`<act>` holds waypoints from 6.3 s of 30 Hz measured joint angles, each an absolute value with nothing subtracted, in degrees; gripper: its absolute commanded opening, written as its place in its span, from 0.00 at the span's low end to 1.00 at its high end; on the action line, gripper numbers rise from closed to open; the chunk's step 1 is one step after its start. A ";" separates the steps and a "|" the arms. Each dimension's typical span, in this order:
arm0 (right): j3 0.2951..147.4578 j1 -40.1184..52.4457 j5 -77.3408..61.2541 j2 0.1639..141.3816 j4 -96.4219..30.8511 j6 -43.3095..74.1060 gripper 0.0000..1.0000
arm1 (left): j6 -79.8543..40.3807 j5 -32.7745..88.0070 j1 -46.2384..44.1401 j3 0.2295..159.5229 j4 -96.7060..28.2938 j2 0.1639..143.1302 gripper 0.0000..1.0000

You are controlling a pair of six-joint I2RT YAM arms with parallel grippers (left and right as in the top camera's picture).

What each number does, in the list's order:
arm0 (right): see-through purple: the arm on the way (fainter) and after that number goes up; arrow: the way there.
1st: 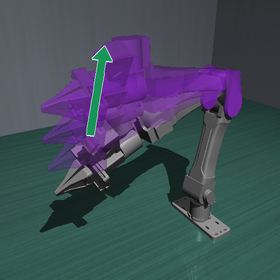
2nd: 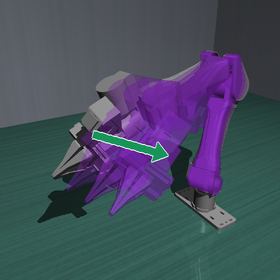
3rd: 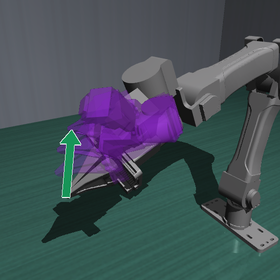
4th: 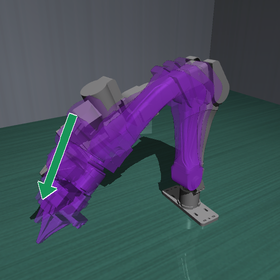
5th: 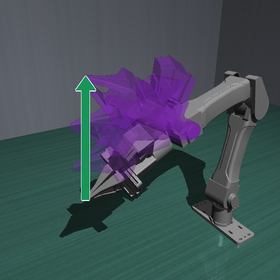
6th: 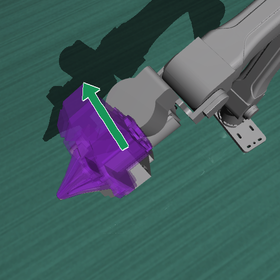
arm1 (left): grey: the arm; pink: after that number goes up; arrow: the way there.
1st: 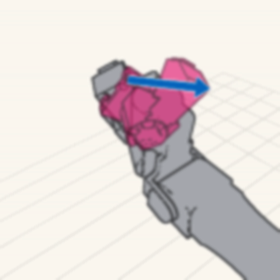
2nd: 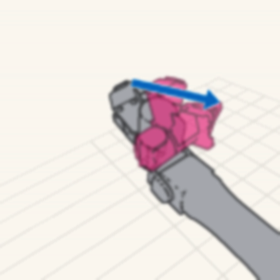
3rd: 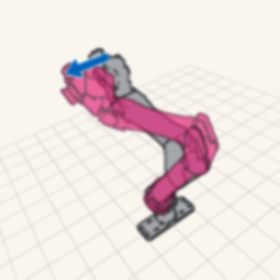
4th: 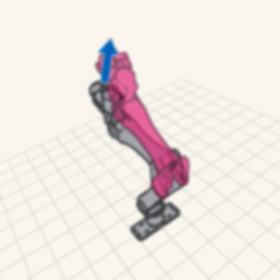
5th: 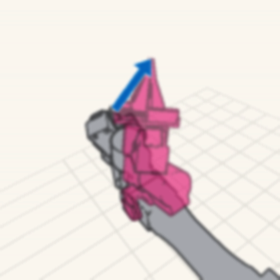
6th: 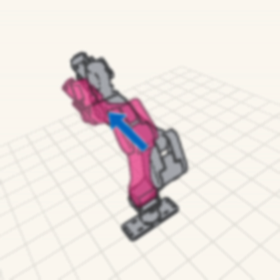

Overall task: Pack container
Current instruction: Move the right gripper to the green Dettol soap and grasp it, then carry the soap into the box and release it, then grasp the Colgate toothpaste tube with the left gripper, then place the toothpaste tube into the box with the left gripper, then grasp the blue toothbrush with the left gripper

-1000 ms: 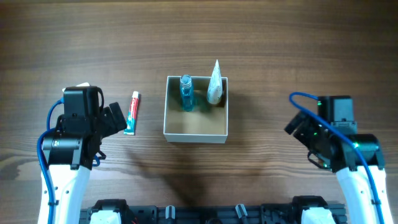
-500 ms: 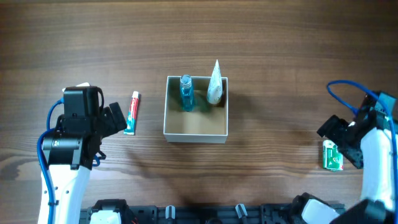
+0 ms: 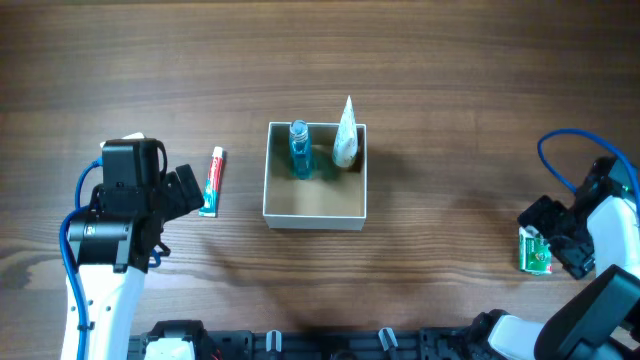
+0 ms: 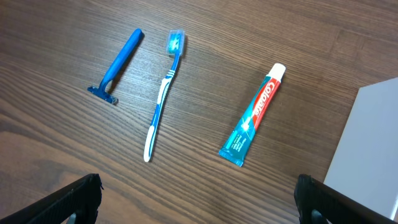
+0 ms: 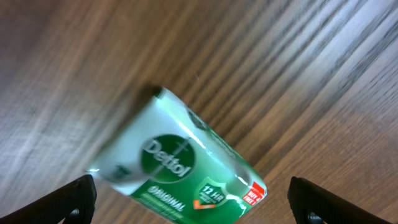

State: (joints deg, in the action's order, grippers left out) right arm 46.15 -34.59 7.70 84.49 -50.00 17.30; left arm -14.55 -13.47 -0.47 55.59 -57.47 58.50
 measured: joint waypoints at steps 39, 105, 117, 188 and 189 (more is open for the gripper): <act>38.13 -34.72 0.99 84.71 -38.65 15.35 0.10 | -14.55 -13.47 -0.47 55.59 -57.45 58.50 1.00; 68.31 3.86 -4.51 75.90 -60.05 26.85 1.00 | -3.01 -2.44 -1.87 66.24 -49.60 89.52 1.00; 67.94 3.86 -6.44 83.81 -60.45 27.00 1.00 | 2.96 -0.45 -1.87 66.26 -41.28 107.22 1.00; 67.94 -13.39 -14.33 81.41 -61.73 26.26 1.00 | -2.96 -4.32 17.08 71.05 -54.19 98.02 1.00; 67.94 -13.39 -14.31 81.41 -61.76 26.24 1.00 | -2.98 -3.46 17.87 70.96 -54.04 101.23 1.00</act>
State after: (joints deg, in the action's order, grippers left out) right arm 67.94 -13.39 -14.31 81.41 -61.76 26.24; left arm -2.98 -3.46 17.87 70.96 -54.04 101.23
